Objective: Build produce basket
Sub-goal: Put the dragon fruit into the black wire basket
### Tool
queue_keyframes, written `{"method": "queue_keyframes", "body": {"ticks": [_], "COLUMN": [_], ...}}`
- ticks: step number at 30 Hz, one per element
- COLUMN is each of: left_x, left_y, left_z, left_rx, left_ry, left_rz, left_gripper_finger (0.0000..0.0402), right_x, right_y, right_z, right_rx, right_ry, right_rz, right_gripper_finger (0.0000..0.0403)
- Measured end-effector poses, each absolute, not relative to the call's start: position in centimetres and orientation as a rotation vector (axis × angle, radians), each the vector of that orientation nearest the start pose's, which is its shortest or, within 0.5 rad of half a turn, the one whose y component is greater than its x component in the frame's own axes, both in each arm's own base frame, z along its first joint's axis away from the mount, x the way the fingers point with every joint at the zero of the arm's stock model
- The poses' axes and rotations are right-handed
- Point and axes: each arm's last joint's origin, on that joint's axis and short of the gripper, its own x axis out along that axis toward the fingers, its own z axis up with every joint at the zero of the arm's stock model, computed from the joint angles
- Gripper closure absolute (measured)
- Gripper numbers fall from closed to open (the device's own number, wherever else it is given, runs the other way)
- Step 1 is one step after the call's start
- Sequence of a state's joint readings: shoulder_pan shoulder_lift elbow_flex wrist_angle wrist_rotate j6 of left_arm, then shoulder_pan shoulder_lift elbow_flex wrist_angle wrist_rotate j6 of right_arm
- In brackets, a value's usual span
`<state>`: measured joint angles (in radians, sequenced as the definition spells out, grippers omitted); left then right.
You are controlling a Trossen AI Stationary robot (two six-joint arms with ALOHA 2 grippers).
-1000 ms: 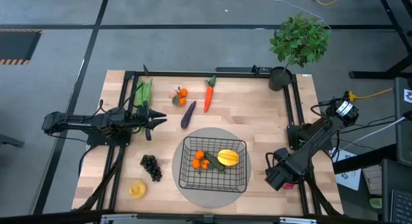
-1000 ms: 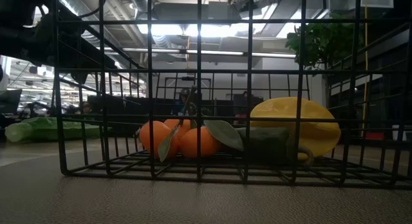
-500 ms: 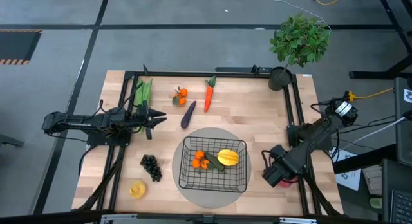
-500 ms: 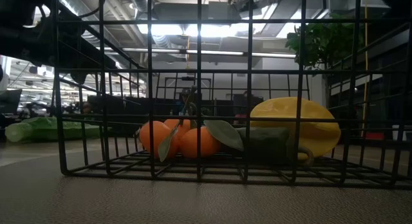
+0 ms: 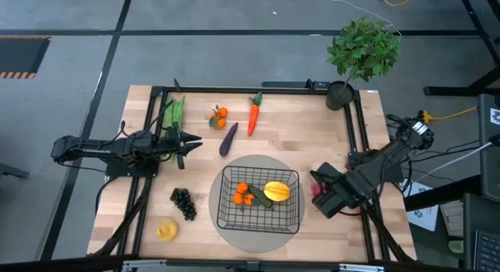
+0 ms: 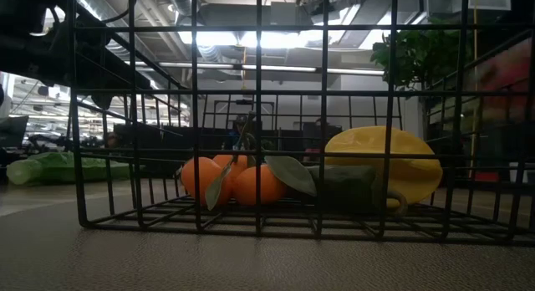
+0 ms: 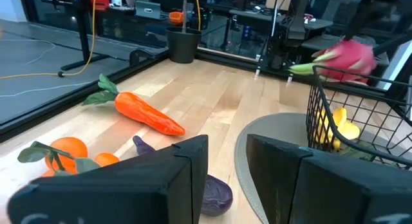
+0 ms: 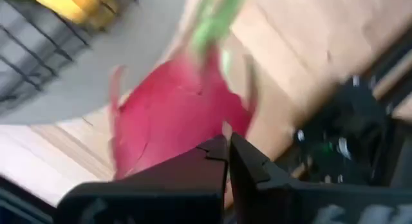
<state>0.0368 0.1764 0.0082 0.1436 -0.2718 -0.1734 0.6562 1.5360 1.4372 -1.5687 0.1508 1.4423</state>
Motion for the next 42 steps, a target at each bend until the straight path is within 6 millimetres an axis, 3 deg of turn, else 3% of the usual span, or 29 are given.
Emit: {"method": "queue_keyframes", "body": {"ticks": [17, 33, 42], "left_x": [10.7, 10.7, 10.7], "left_y": [1.2, 1.2, 1.2], "left_z": [16.6, 16.6, 16.6], "left_rx": [-0.169, -0.169, -0.169], "left_ry": [-0.002, -0.002, -0.002], "left_rz": [0.311, 0.31, 0.31], "left_gripper_finger": [0.0304, 0.0304, 0.0304], "right_x": [22.3, 26.9, 27.9], "right_y": [13.0, 13.2, 13.7], "right_z": [37.4, 39.8, 40.8], "right_rx": [0.257, 0.012, 0.011], "right_ry": [1.194, 0.831, 0.696], "right_rz": [-0.425, -0.014, 0.047], "right_gripper_finger": [0.0403, 0.0403, 0.0395]}}
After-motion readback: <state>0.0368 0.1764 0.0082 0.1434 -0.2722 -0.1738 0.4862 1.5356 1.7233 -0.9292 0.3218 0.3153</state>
